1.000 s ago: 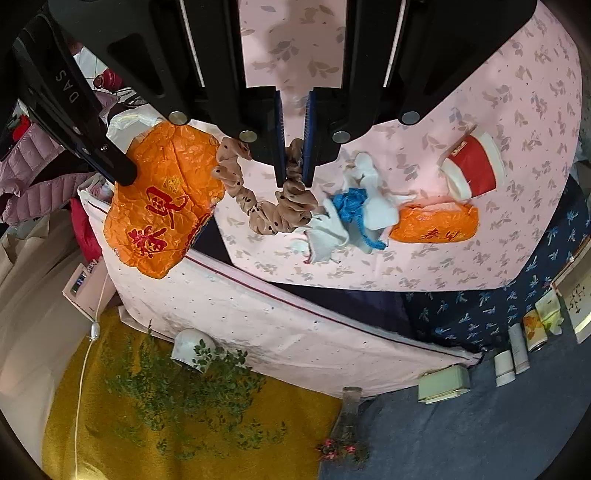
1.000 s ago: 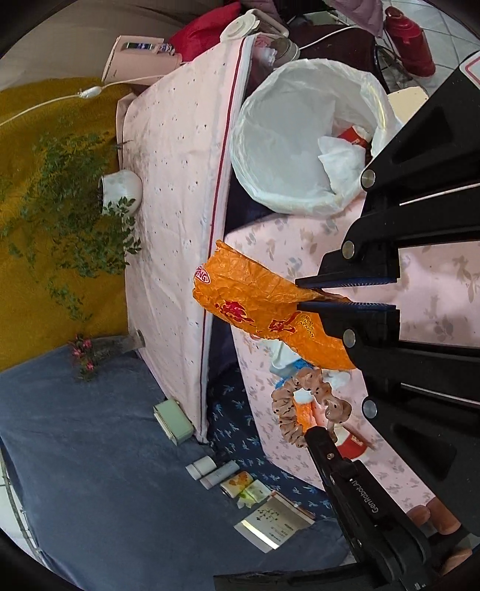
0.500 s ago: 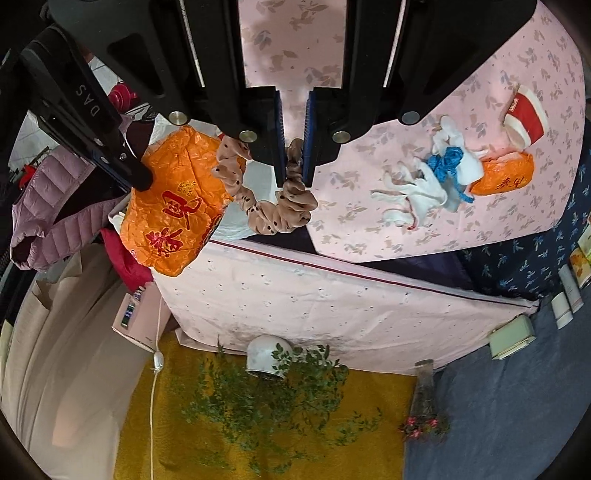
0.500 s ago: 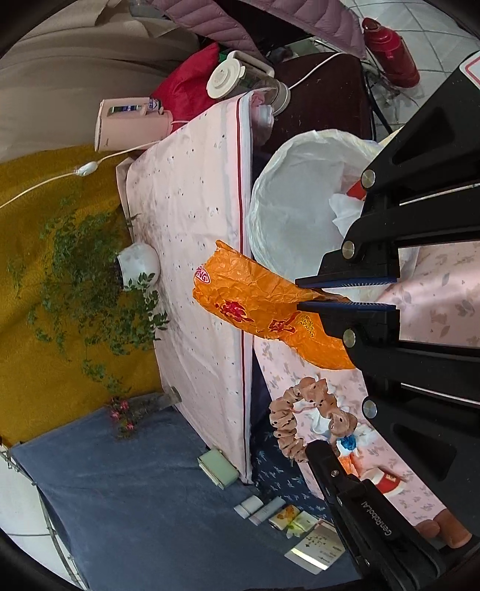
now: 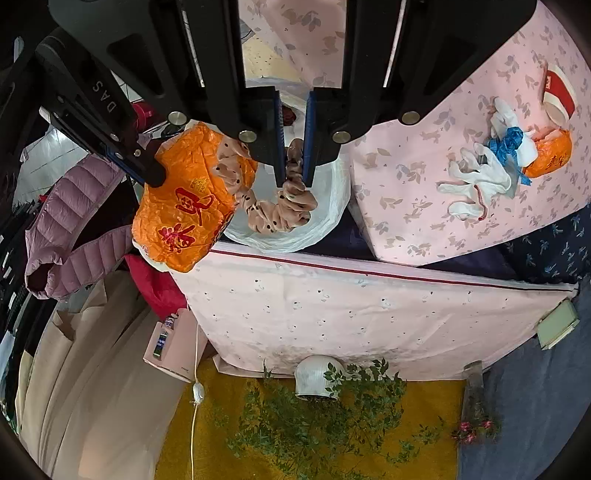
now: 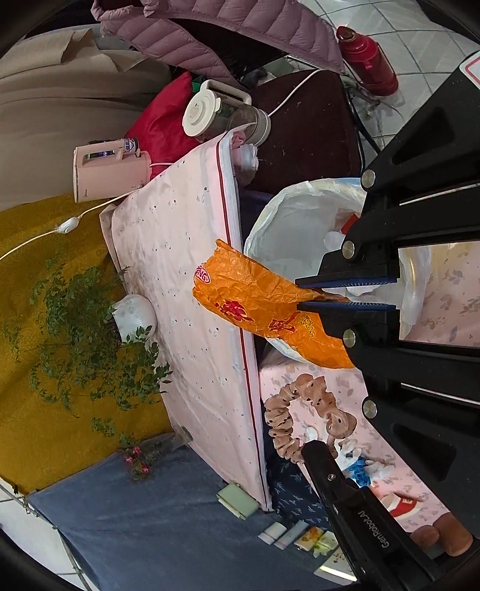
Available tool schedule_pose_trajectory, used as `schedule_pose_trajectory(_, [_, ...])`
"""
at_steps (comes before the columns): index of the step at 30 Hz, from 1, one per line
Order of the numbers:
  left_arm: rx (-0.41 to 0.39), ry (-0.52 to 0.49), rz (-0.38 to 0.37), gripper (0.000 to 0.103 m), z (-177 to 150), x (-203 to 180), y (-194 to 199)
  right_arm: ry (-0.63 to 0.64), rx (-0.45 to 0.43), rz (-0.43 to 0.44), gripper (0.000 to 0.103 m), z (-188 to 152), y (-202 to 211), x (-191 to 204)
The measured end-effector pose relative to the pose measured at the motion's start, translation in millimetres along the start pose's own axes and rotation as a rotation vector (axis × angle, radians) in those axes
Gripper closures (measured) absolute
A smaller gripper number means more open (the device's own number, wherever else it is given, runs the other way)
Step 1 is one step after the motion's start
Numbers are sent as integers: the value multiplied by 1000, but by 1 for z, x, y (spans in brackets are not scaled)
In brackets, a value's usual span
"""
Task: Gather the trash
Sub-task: 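Carry the orange bag and beige scrunchie to the bin and release them, then move both open tools back over the table toward the paper cup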
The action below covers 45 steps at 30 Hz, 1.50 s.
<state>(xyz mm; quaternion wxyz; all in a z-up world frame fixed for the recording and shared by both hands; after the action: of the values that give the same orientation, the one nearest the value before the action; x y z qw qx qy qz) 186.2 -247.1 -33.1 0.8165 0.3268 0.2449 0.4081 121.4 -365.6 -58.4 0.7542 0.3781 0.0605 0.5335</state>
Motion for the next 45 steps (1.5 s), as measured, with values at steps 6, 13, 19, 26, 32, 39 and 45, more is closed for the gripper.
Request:
schedule_pose_trajectory(6, [5, 10, -2, 83, 3, -5, -12, -3, 13, -21, 94, 2, -10, -7])
schedule_pose_trajectory(13, [-7, 37, 9, 67, 8, 5, -10, 7, 1, -34, 76, 6, -12, -4])
schedule_pose_trajectory(19, [-23, 57, 20, 63, 10, 15, -2, 14, 4, -27, 75, 4, -9, 2])
schedule_pose_trajectory(26, [-34, 72, 48, 62, 6, 30, 7, 41, 4, -14, 66, 1, -3, 20])
schedule_pose_trajectory(32, [-54, 104, 82, 55, 2, 51, 20, 82, 5, 10, 64, -2, 2, 45])
schedule_pose_trajectory(39, [-85, 159, 124, 49, -2, 86, 41, 139, 7, 42, 58, -8, 7, 81])
schedule_pose_trajectory(45, [-105, 227, 175, 41, -12, 126, 59, 200, 15, 81, 58, -15, 9, 119])
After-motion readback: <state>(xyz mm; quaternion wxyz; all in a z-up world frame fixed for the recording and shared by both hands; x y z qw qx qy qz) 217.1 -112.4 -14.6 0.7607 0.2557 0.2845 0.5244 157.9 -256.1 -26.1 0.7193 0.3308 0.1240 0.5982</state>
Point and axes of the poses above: each gripper's, at about its wrist camera, not at the fingertips, and y roughly against the way its jaws point, x to its left, z to its top, the point moved 9 cm from there along -y, roughly the way its jaws point, and after that the axes turned 2 degrees about z, right-handed, at the moved point
